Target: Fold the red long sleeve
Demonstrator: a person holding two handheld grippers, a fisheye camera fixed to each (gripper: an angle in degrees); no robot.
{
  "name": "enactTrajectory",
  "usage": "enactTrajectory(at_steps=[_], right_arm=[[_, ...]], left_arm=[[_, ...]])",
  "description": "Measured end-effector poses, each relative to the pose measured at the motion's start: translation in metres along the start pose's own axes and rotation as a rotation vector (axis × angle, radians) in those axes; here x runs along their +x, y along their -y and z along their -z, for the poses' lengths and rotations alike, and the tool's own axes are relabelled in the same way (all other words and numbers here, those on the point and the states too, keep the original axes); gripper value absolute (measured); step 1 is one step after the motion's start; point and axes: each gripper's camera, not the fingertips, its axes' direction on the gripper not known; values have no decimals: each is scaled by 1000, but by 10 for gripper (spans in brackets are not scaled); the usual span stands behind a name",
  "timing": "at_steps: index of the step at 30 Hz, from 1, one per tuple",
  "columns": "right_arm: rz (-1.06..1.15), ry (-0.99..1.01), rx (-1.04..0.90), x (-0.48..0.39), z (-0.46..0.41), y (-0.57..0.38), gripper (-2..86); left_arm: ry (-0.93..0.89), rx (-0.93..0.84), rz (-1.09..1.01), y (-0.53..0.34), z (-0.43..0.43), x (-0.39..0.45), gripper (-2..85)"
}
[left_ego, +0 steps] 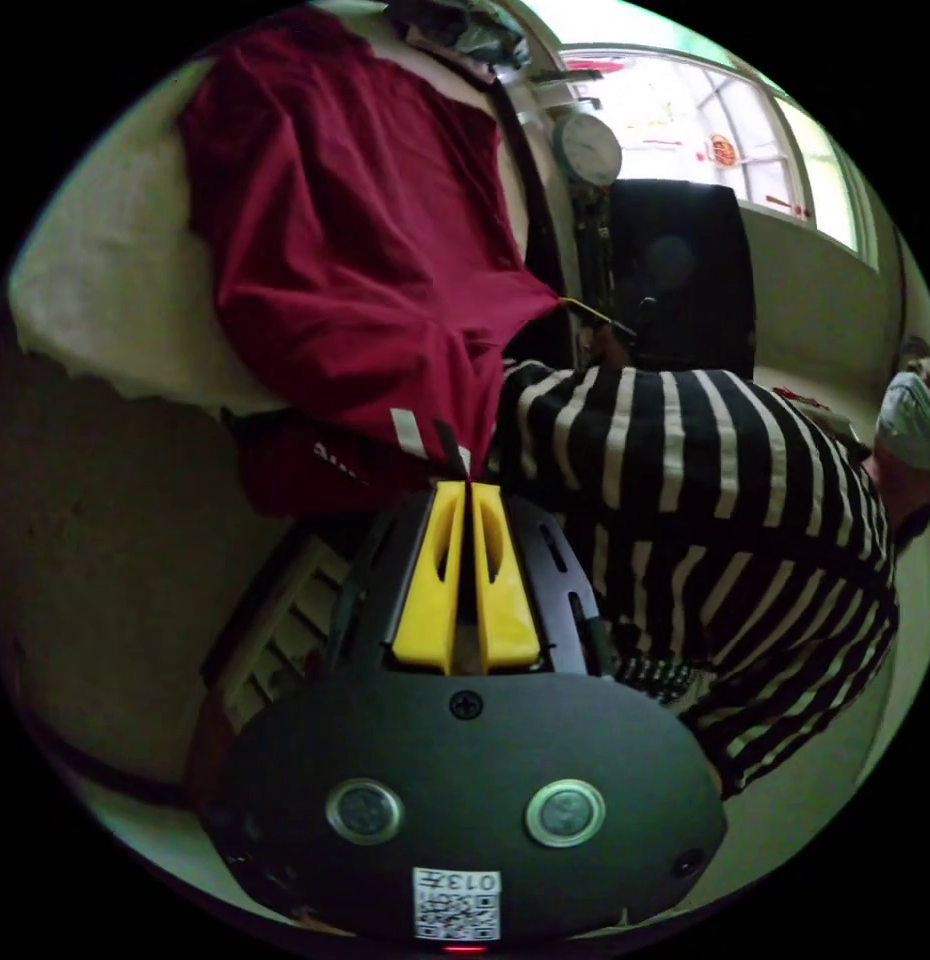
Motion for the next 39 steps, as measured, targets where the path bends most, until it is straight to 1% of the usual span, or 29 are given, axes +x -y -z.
enactTrajectory(at_steps=[1, 2, 3, 4, 5, 6, 7, 8, 9, 10, 11, 15, 17, 20, 23, 27, 28, 31, 33, 35, 36, 38, 39], right_arm=[[54, -28, -70, -7, -9, 8, 24], [58, -80, -74, -10, -9, 13, 33], [48, -100, -51, -10, -5, 15, 37], [4, -129, 18, -5, 7, 20, 46], [-43, -154, 122, 1, 21, 29, 61], [-65, -162, 178, 3, 27, 34, 69], [-87, -158, 260, 4, 34, 52, 76], [-62, -133, 294, 1, 33, 77, 82], [-43, -118, 304, -3, 30, 91, 86], [-14, -94, 322, -11, 22, 123, 90], [19, -63, 327, -20, 9, 157, 92], [73, -14, 253, -44, -35, 255, 99], [108, -10, 196, -55, -59, 307, 109], [142, 1, 175, -60, -78, 353, 122], [205, 60, 100, -67, -96, 381, 125], [282, 42, 35, -79, -116, 396, 124], [300, 17, -16, -83, -125, 399, 124], [297, 13, -39, -90, -137, 403, 118], [265, 29, -35, -91, -141, 407, 101], [253, 40, -50, -98, -144, 410, 59], [260, 26, -52, -101, -144, 411, 50], [300, -161, -12, -119, -137, 410, 31], [306, -213, 6, -123, -134, 409, 29]], left_arm=[[3, -7, 8, -1, 2, -3, 20], [27, -1, 33, -5, 11, -9, 25], [55, 50, 63, -9, 28, -13, 31], [80, 97, 78, -10, 39, -15, 33], [156, 209, 106, -8, 62, -17, 40], [271, 319, 127, 1, 82, -18, 48], [338, 372, 134, 9, 91, -19, 52], [458, 483, 145, 29, 106, -18, 60], [512, 578, 137, 53, 115, -20, 63], [516, 607, 126, 68, 117, -23, 65], [509, 625, 120, 100, 121, -31, 70], [547, 556, 76, 210, 111, -46, 101], [592, 499, 48, 244, 101, -46, 110], [669, 406, 54, 275, 85, -54, 113], [649, 386, 93, 282, 76, -67, 114], [627, 376, 102, 284, 60, -71, 100], [629, 366, 95, 285, 57, -71, 95], [713, 340, 60, 289, 42, -63, 45], [723, 306, 58, 292, 31, -62, 20], [738, 293, 61, 293, 27, -60, 13], [765, 289, 63, 291, 24, -58, 10], [835, 322, 66, 282, 24, -51, 7], [869, 362, 53, 273, 25, -44, 5]])
